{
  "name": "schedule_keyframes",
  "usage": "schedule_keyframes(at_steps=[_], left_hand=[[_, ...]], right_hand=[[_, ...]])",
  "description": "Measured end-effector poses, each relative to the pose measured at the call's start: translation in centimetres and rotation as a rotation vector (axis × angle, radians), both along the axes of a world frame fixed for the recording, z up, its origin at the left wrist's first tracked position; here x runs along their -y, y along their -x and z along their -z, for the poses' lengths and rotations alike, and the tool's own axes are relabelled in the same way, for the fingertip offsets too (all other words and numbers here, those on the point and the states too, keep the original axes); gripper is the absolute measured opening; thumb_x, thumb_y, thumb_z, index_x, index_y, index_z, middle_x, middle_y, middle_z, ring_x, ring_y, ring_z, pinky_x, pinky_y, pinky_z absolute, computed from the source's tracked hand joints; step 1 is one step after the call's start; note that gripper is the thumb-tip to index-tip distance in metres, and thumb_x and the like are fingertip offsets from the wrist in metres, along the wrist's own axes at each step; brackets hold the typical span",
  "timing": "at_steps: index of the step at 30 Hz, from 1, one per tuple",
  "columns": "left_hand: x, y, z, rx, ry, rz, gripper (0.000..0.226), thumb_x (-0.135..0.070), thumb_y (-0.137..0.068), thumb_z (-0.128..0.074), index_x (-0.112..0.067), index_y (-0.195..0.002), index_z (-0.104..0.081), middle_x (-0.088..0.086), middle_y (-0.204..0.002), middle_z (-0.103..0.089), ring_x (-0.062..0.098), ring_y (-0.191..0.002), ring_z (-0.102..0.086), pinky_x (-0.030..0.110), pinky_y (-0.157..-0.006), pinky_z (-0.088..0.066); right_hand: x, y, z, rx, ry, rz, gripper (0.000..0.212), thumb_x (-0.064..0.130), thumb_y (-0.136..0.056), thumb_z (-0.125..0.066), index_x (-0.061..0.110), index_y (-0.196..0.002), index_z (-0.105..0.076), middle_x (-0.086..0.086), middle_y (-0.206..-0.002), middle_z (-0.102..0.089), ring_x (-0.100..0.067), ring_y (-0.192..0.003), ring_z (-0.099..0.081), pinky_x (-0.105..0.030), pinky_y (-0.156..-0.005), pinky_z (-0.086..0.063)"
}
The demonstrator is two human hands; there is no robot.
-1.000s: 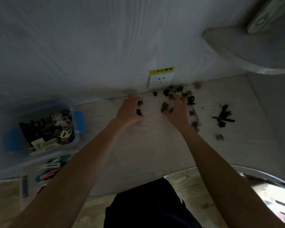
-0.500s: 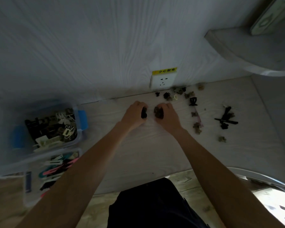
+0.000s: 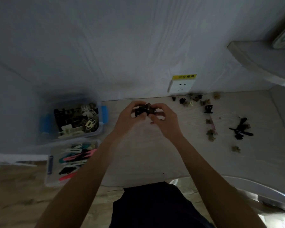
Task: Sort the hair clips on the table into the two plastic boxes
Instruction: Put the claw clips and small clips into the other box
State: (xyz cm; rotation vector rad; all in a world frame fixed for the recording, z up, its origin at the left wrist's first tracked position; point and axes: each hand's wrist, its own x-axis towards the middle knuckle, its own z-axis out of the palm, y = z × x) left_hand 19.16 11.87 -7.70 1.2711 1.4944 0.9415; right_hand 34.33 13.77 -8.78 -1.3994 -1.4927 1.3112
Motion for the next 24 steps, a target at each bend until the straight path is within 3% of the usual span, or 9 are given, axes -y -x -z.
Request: schedule_keyframes(at_steps=[4,7,8,12,14,16,19,24], left_hand=[[1.7,5.2,-3.5,0.002,-0.06,-0.103,0.031,-0.013,-0.08,-0.066,-0.022,-0.107,-0.054,-0.011,-0.106,-0.06,0.01,-0.102,-0.06,0.033,-0.089,-0.051],[3.1,8.7,-4.7,-0.161,-0.062,-0.212,0.031,-0.005,-0.082,-0.066,-0.017,-0.109,-0.057,-0.008,-0.104,-0.061,0.002,-0.094,-0.059,0.01,-0.084,-0.043],[3.6,9.8,-4.9,-0.223,-0.056,-0.241,0.032,-0.003,-0.082,-0.066,-0.015,-0.111,-0.058,-0.007,-0.105,-0.06,0.005,-0.095,-0.058,0.008,-0.083,-0.041],[5.8,14.1,-5.0,-0.307,-0.007,-0.347,0.036,-0.003,-0.081,-0.066,-0.01,-0.115,-0.058,-0.001,-0.105,-0.062,0.011,-0.099,-0.056,0.024,-0.091,-0.042],[6.7,16.3,-4.8,-0.356,0.021,-0.407,0.038,-0.007,-0.082,-0.067,-0.011,-0.118,-0.057,0.002,-0.108,-0.063,0.013,-0.1,-0.056,0.023,-0.089,-0.042],[7.5,18.1,-4.5,-0.449,0.047,-0.424,0.041,-0.012,-0.083,-0.067,-0.014,-0.122,-0.056,0.005,-0.115,-0.064,0.017,-0.105,-0.057,0.021,-0.088,-0.04],[8.2,20.1,-4.1,-0.524,0.104,-0.434,0.041,-0.015,-0.086,-0.063,-0.017,-0.126,-0.054,0.005,-0.124,-0.061,0.02,-0.111,-0.057,0.021,-0.089,-0.038],[8.6,21.2,-3.4,-0.735,0.117,-0.364,0.037,-0.024,-0.092,-0.055,-0.019,-0.128,-0.051,0.003,-0.127,-0.059,0.022,-0.114,-0.057,0.033,-0.093,-0.044]], right_hand=[[-0.1,5.4,-3.1,-0.103,-0.034,-0.143,0.025,0.005,-0.083,-0.066,0.009,-0.106,-0.059,-0.005,-0.105,-0.061,-0.013,-0.087,-0.065,-0.022,-0.06,-0.058],[0.2,9.5,-3.8,-0.098,-0.02,-0.264,0.025,0.004,-0.083,-0.065,0.007,-0.107,-0.058,-0.003,-0.102,-0.061,-0.013,-0.083,-0.064,-0.023,-0.059,-0.058],[0.2,10.9,-3.7,-0.077,-0.008,-0.304,0.026,0.003,-0.083,-0.064,0.006,-0.107,-0.058,-0.004,-0.101,-0.061,-0.017,-0.083,-0.065,-0.026,-0.059,-0.059],[0.0,16.6,-3.3,0.07,-0.004,-0.457,0.022,0.005,-0.082,-0.063,0.006,-0.104,-0.061,-0.015,-0.101,-0.065,-0.031,-0.085,-0.067,-0.048,-0.076,-0.057],[0.1,19.3,-3.5,0.117,-0.025,-0.539,0.024,0.004,-0.084,-0.059,0.003,-0.108,-0.06,-0.02,-0.108,-0.064,-0.036,-0.094,-0.065,-0.051,-0.082,-0.054],[0.0,21.5,-4.0,0.165,-0.064,-0.627,0.026,0.002,-0.087,-0.054,0.0,-0.113,-0.059,-0.022,-0.114,-0.061,-0.038,-0.1,-0.061,-0.048,-0.089,-0.051],[-0.4,23.9,-4.2,0.318,-0.212,-0.718,0.032,0.003,-0.087,-0.053,0.002,-0.12,-0.055,-0.018,-0.125,-0.057,-0.031,-0.115,-0.052,-0.031,-0.095,-0.038],[-0.4,24.4,-3.7,0.402,-0.349,-0.72,0.033,-0.002,-0.084,-0.052,0.004,-0.116,-0.058,-0.015,-0.127,-0.053,-0.03,-0.115,-0.05,-0.03,-0.093,-0.039]])
